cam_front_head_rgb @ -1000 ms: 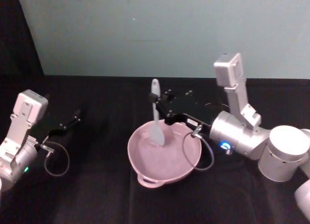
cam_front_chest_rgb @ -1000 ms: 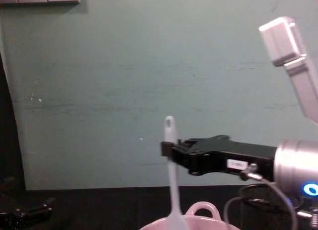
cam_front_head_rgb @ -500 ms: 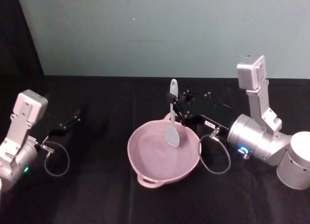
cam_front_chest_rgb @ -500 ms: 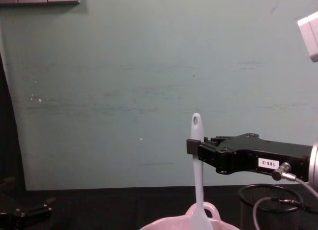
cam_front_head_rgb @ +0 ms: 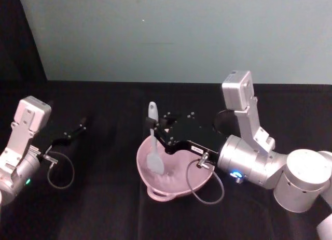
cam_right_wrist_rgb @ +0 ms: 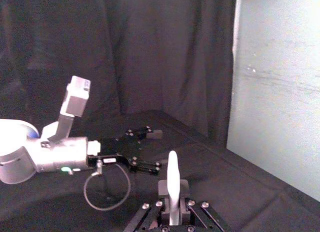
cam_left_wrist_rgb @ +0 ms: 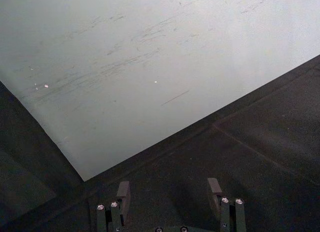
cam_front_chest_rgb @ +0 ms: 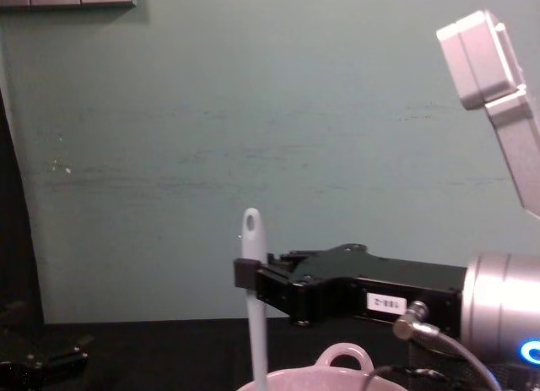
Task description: Use the one hand to pick up the spoon and stir the clear water in the bowl.
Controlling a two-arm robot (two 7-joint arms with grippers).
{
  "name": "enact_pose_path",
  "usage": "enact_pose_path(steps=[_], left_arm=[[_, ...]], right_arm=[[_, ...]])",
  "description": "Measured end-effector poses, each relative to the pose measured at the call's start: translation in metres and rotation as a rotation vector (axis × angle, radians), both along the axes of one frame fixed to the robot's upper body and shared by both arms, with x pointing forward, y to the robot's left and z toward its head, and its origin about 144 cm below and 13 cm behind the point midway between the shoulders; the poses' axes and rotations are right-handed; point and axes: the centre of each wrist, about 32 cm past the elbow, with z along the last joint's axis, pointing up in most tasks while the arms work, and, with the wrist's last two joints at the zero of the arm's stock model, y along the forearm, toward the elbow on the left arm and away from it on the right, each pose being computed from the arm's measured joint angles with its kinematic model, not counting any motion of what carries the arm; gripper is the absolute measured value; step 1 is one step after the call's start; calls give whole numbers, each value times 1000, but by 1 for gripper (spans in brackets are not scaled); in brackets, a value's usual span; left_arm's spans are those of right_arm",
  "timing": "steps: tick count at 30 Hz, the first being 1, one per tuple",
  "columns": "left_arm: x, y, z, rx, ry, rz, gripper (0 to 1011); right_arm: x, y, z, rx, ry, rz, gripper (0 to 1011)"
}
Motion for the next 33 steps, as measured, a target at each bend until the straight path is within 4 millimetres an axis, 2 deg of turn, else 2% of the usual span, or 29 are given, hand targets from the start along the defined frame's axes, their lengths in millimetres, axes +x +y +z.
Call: enact_pose_path(steps=[11,21,33], left_arm=[[0,0,0,0,0,0,1005],[0,0,0,0,0,0,1005],[0,0,0,0,0,0,1005]], right_arm=[[3,4,17,27,-32,11,112],[4,-15,59,35,-68,-24,112],[6,-36,81,47,-88,-75,112]])
